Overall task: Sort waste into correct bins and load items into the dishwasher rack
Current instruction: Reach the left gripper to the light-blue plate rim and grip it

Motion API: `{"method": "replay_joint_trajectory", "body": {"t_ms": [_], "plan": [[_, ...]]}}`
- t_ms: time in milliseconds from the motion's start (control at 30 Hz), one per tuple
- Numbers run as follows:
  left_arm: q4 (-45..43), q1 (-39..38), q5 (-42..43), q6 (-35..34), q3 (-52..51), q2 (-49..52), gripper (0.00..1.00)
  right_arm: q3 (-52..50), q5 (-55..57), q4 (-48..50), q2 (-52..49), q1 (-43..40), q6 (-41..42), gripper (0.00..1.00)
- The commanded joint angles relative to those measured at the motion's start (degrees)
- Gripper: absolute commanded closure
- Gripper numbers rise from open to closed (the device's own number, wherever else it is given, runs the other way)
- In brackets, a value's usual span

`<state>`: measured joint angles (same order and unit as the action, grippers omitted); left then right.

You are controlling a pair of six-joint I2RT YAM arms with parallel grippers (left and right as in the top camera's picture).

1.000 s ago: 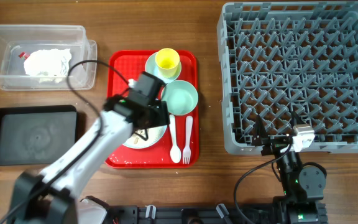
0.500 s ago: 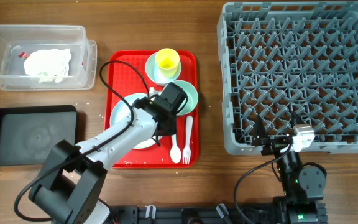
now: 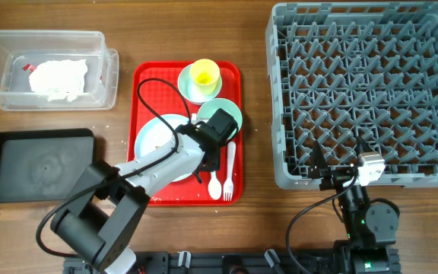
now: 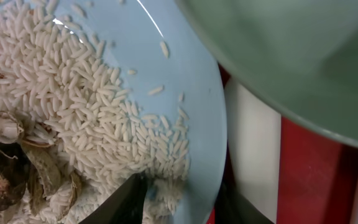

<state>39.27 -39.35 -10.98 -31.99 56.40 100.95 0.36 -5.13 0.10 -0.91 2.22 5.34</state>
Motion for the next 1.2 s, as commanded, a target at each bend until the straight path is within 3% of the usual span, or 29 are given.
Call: {"method": "replay_joint_trajectory", "body": {"t_ms": [0, 233, 633, 900, 1167], "plan": [[-0.4, -0.1, -1.8, -0.6, -0.7, 0.9, 0.66, -0.1, -0.7, 0.3, 0.3, 0.2, 0.7, 0.00], [-0.3, -0.1, -1.7, -0.6, -0.5, 0.0, 0.81, -0.1, -0.7, 0.3, 0.3, 0.2, 0.7, 0.00], [0.4, -0.1, -1.7, -0.6, -0.5, -4.0, 0.91, -0.1, -0.7, 0.3, 0.3, 0.2, 0.7, 0.00], [0.1, -0.1, -2.1, -0.6, -0.7, -2.6, 0.76, -0.1, -0.7, 0.3, 0.3, 0.2, 0.7, 0.00], [-0.3, -0.1, -2.2, -1.4, -0.9, 0.2, 0.79, -0.1, -0.7, 0.3, 0.3, 0.2, 0.7, 0.00]]}}
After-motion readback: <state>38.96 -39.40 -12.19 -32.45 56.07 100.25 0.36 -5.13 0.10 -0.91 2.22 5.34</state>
